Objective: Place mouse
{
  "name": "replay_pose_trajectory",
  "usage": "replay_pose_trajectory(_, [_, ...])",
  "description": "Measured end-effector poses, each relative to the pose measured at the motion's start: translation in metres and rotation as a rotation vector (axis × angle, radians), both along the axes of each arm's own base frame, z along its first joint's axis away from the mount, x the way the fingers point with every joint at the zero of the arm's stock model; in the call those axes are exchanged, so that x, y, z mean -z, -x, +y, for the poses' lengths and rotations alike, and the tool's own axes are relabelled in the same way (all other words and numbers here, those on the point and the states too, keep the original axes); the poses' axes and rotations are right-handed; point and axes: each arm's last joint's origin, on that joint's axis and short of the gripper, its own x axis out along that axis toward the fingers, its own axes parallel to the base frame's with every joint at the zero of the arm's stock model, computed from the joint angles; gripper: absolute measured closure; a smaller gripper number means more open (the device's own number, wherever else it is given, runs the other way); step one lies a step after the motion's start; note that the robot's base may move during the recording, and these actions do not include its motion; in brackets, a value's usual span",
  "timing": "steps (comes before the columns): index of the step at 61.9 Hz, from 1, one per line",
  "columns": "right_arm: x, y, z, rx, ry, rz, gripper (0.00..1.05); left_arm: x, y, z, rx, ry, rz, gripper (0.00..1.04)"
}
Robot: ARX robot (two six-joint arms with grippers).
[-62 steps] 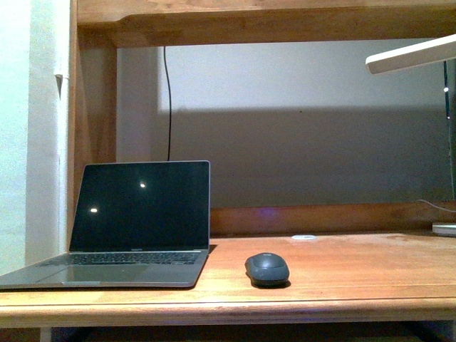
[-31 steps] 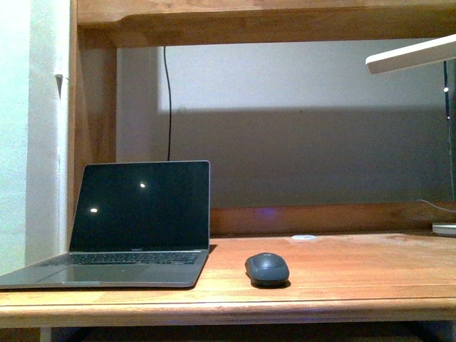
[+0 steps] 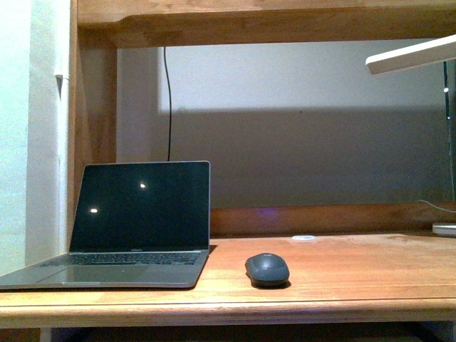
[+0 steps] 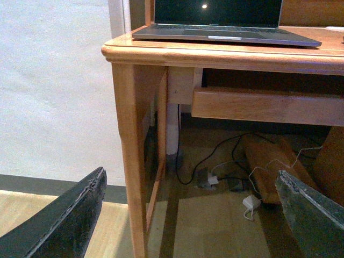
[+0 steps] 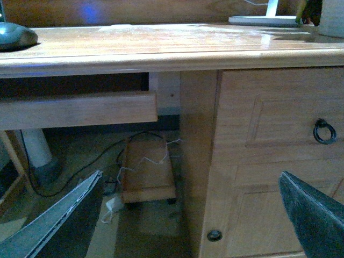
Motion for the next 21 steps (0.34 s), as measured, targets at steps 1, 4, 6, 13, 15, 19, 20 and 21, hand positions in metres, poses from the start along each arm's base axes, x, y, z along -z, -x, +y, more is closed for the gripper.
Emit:
replay_pose_trajectory(1, [0.0, 0.0, 0.0, 0.0, 0.0, 0.0, 0.07, 0.0, 0.0, 0.0, 0.0, 0.0, 0.0, 0.08])
replay_pose_trajectory(4, [0.0, 0.0, 0.0, 0.0, 0.0, 0.0, 0.07, 0.0, 0.0, 0.0, 0.0, 0.0, 0.0, 0.08])
replay_pose_trajectory(6, [0.0, 0.0, 0.0, 0.0, 0.0, 0.0, 0.07, 0.0, 0.0, 0.0, 0.0, 0.0, 0.0, 0.08])
replay_pose_trajectory(13, [0.0, 0.0, 0.0, 0.0, 0.0, 0.0, 0.07, 0.0, 0.0, 0.0, 0.0, 0.0, 0.0, 0.08])
replay_pose_trajectory(15, [0.0, 0.0, 0.0, 0.0, 0.0, 0.0, 0.07, 0.0, 0.0, 0.0, 0.0, 0.0, 0.0, 0.08])
replay_pose_trajectory(19, [0.0, 0.0, 0.0, 0.0, 0.0, 0.0, 0.07, 0.0, 0.0, 0.0, 0.0, 0.0, 0.0, 0.08])
replay_pose_trajectory(20, [0.0, 0.0, 0.0, 0.0, 0.0, 0.0, 0.07, 0.0, 0.0, 0.0, 0.0, 0.0, 0.0, 0.08])
replay_pose_trajectory(21, [0.0, 0.0, 0.0, 0.0, 0.0, 0.0, 0.07, 0.0, 0.0, 0.0, 0.0, 0.0, 0.0, 0.08])
